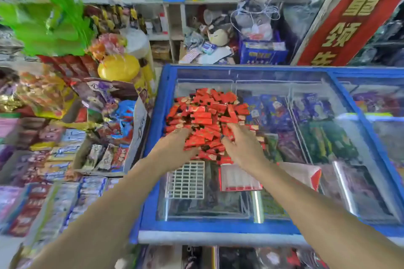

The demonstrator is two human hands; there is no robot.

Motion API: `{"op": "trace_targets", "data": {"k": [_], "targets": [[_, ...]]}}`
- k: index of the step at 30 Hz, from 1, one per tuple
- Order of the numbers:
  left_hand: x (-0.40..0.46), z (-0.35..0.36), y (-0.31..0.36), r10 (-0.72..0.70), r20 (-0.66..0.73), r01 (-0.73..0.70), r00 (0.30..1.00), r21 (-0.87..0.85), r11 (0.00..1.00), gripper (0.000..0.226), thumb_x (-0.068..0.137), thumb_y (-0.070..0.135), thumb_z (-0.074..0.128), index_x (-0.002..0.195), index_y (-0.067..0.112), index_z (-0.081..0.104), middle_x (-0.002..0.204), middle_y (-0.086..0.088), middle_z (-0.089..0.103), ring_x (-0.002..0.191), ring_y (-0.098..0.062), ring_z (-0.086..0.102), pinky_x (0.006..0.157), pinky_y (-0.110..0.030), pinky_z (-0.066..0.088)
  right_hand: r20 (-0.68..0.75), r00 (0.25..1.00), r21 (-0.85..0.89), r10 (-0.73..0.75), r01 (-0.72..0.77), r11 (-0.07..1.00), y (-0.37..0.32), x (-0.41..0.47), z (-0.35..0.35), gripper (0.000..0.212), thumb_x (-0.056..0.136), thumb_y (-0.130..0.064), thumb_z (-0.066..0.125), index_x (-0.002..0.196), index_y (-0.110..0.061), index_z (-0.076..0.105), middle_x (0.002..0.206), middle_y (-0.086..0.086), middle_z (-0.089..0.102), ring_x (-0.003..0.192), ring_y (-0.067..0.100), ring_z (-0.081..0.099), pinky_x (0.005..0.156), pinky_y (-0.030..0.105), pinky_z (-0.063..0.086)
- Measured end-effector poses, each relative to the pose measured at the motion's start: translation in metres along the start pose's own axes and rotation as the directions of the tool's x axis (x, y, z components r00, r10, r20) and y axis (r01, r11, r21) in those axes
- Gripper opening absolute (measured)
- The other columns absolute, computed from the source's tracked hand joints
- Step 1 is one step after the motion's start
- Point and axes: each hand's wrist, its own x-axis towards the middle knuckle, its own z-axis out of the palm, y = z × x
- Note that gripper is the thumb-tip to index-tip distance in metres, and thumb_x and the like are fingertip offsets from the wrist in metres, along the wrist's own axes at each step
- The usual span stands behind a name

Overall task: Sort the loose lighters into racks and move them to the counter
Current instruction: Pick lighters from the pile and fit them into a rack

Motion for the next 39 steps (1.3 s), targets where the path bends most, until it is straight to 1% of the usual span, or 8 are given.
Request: {"op": "trace_targets", "data": {"k": [6,12,19,29,31,33,36,39], "targets": [[0.064,0.009,-0.049,-0.002,0.109,-0.01,0.994,0.111,0.994,0.043,0.097,0.042,0.062,0.131,0.016,0.052,0.128,-0.007,0.057,0.114,-0.034,0.061,0.093,-0.046,0.049,0.111,0.993,-0.189,0.034,-0.013,0.982,-0.013,0.069,0.038,0.06,0.097,-0.031,0.062,0.15,-0.008,0.047,0.145,0.017,0.055,0.134,0.037,0.051,0.111,0.044,0.042],[0.09,0.033,-0.065,0.058,0.153,-0.096,0.987,0.257,0.962,0.049,0.099,0.034,0.057,0.142,0.013,0.046,0.133,-0.007,0.054,0.115,-0.035,0.062,0.086,-0.044,0.051,0.167,0.983,-0.384,-0.072,0.132,0.914,-0.025,0.111,0.055,0.06,0.099,-0.026,0.06,0.154,-0.013,0.039,0.156,0.007,0.042,0.143,0.029,0.04,0.116,0.043,0.038],[0.105,0.053,-0.054,0.169,0.163,-0.221,0.972,0.395,0.892,0.042,0.104,0.033,0.052,0.14,0.013,0.049,0.143,-0.009,0.051,0.126,-0.03,0.056,0.096,-0.04,0.047,0.235,0.954,-0.535,-0.184,0.285,0.795,-0.028,0.141,0.07,0.051,0.096,-0.013,0.061,0.145,-0.013,0.047,0.152,0.009,0.043,0.14,0.029,0.041,0.117,0.042,0.031],[0.119,0.062,-0.057,0.203,0.181,-0.268,0.962,0.519,0.812,0.04,0.104,0.019,0.048,0.142,0.009,0.046,0.141,-0.012,0.054,0.129,-0.031,0.052,0.111,-0.04,0.039,0.279,0.95,-0.525,-0.142,0.274,0.805,-0.03,0.163,0.078,0.047,0.095,-0.012,0.067,0.137,-0.008,0.047,0.136,0.012,0.055,0.121,0.03,0.057,0.103,0.04,0.046],[0.118,0.057,-0.058,0.198,0.184,-0.263,0.963,0.47,0.842,0.038,0.104,0.026,0.045,0.137,0.008,0.048,0.134,-0.011,0.058,0.123,-0.03,0.055,0.106,-0.039,0.043,0.311,0.94,-0.534,-0.137,0.292,0.794,-0.03,0.165,0.077,0.043,0.094,-0.01,0.065,0.135,-0.007,0.049,0.133,0.012,0.056,0.119,0.03,0.058,0.102,0.04,0.049],[0.118,0.046,-0.059,0.179,0.171,-0.229,0.969,0.343,0.911,0.029,0.104,0.026,0.045,0.127,0.01,0.05,0.114,-0.007,0.063,0.101,-0.026,0.061,0.083,-0.035,0.049,0.33,0.933,-0.55,-0.141,0.312,0.775,-0.029,0.165,0.076,0.046,0.093,-0.008,0.065,0.137,-0.006,0.049,0.136,0.013,0.054,0.123,0.031,0.055,0.104,0.041,0.048],[0.125,0.033,-0.063,0.074,0.072,-0.072,0.995,-0.026,0.997,0.003,0.101,0.017,0.048,0.099,0.018,0.046,0.08,0.001,0.062,0.063,-0.018,0.055,0.055,-0.033,0.037,0.35,0.924,-0.576,-0.157,0.344,0.741,-0.029,0.164,0.074,0.052,0.089,-0.003,0.068,0.137,-0.003,0.048,0.137,0.016,0.052,0.125,0.032,0.053,0.105,0.042,0.049],[0.142,0.019,-0.066,-0.173,0.011,0.159,0.985,-0.451,0.878,0.008,0.099,0.015,0.054,0.095,0.022,0.056,0.069,0.002,0.062,0.05,-0.011,0.052,0.047,-0.027,0.039,0.384,0.909,-0.597,-0.164,0.38,0.707,-0.027,0.161,0.076,0.047,0.09,-0.006,0.066,0.133,-0.003,0.049,0.131,0.017,0.053,0.121,0.033,0.052,0.101,0.041,0.049]]}}
